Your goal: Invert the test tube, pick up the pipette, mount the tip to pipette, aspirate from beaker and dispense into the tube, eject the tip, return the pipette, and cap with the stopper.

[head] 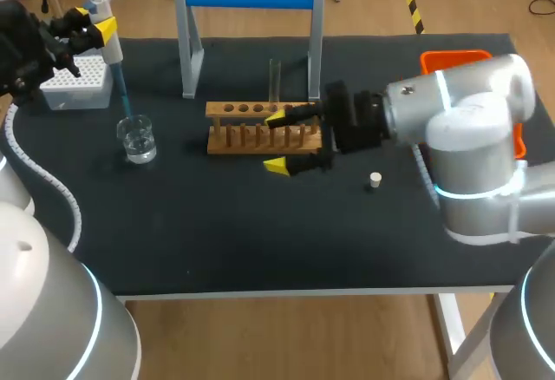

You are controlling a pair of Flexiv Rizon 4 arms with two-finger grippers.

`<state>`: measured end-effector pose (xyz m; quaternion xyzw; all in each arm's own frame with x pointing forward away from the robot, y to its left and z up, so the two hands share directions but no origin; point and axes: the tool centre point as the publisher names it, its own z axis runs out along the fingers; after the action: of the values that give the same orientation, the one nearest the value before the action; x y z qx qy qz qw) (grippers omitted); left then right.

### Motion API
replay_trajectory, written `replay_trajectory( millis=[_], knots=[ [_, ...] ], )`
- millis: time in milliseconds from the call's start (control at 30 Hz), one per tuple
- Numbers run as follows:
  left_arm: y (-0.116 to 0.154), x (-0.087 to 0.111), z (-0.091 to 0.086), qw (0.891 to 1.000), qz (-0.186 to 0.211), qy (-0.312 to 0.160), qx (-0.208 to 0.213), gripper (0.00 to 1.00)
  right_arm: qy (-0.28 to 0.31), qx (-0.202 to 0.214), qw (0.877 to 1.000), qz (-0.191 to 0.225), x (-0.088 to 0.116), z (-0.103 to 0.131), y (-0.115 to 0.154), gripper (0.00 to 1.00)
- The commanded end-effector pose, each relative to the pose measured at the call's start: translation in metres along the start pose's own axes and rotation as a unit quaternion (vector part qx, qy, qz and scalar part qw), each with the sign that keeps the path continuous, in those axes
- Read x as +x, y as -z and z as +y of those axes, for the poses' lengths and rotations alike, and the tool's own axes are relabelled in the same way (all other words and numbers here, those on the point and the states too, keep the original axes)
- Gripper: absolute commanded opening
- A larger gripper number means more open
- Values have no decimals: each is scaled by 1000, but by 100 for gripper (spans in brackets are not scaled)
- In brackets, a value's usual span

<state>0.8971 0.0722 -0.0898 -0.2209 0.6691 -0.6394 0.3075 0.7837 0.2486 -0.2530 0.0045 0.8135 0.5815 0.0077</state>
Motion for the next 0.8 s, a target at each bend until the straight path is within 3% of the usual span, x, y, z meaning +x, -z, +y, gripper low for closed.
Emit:
replay_trajectory(
  millis=[33,333,800],
  knots=[
    [-1,0,0,1000,-2,0,2,0,-1,12,1000,-13,-2,2,-65,100],
    [-1,0,0,1000,-2,0,2,0,-10,17,999,-49,-10,-6,-91,100],
    [-1,0,0,1000,-2,0,2,0,-24,51,993,-104,-24,-23,-107,100]
  ],
)
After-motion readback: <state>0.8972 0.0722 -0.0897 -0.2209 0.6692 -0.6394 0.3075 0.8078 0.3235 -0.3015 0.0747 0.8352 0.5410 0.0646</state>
